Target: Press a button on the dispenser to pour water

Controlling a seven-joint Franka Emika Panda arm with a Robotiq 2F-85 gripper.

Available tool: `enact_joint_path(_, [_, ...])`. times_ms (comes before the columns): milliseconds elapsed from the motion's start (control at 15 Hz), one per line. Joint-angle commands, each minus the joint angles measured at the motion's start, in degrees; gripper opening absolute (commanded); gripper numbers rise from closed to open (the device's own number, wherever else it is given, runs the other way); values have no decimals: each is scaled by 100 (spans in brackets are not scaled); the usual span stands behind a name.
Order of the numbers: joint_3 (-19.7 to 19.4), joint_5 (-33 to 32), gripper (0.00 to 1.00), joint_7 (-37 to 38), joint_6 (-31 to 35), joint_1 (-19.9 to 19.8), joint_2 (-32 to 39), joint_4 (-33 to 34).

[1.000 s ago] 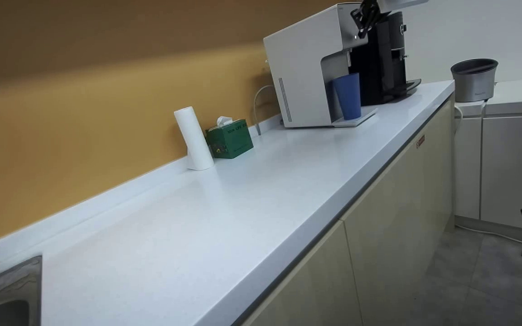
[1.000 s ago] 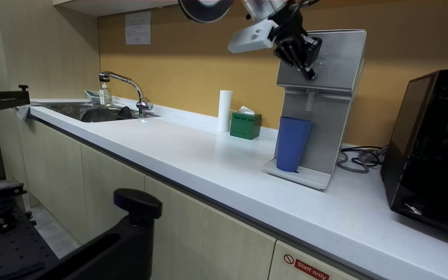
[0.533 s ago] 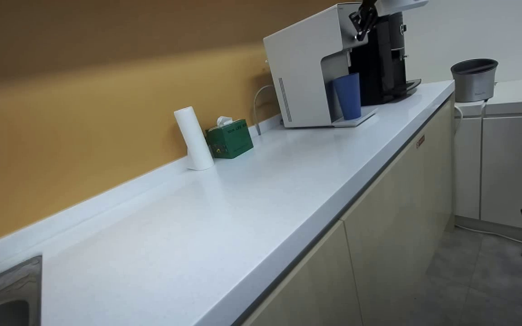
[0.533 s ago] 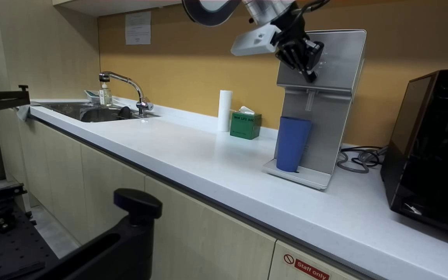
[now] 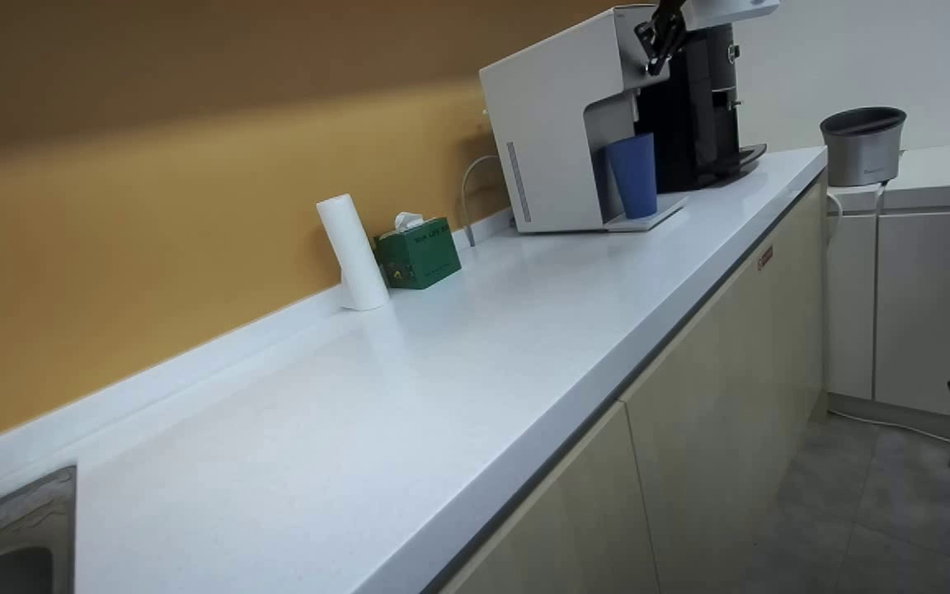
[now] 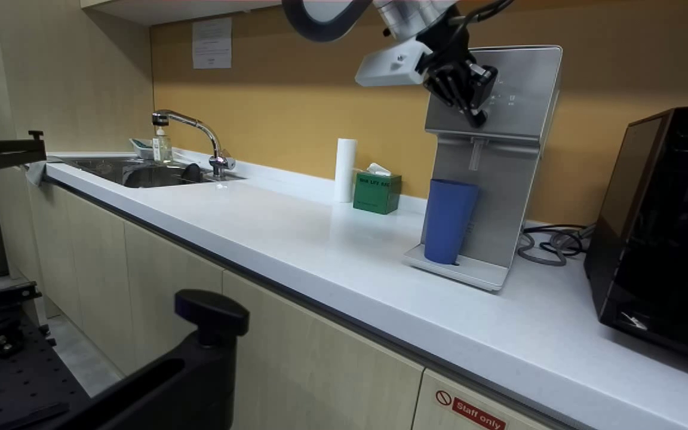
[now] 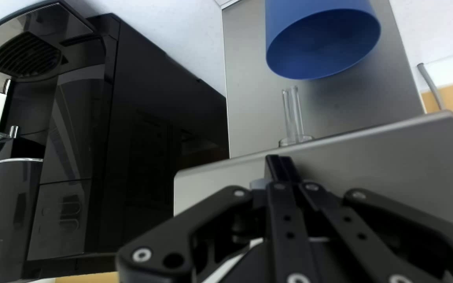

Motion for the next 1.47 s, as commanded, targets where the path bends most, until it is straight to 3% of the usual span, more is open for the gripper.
enact_joint_path(0, [195, 579, 0, -453, -80, 29, 212, 454])
enact_joint_path(200, [196, 778, 0, -684, -77, 36, 244, 487])
enact_joint_path(667, [-29, 285, 0, -408, -215, -15, -408, -173])
enact_joint_path(933, [-114, -877, 0, 320, -524, -218, -806, -487])
enact_joint_path(1000, [-438, -1331, 0, 648, -654, 14, -908, -523])
enact_joint_path(1200, [-567, -2102, 0, 1155, -1302, 48, -1265, -571])
enact_joint_path(1267, [-576, -2305, 26, 1291, -1499, 62, -1356, -572])
enact_joint_path(1400, [-577, -2522, 33, 1431, -1879, 136, -1531, -544])
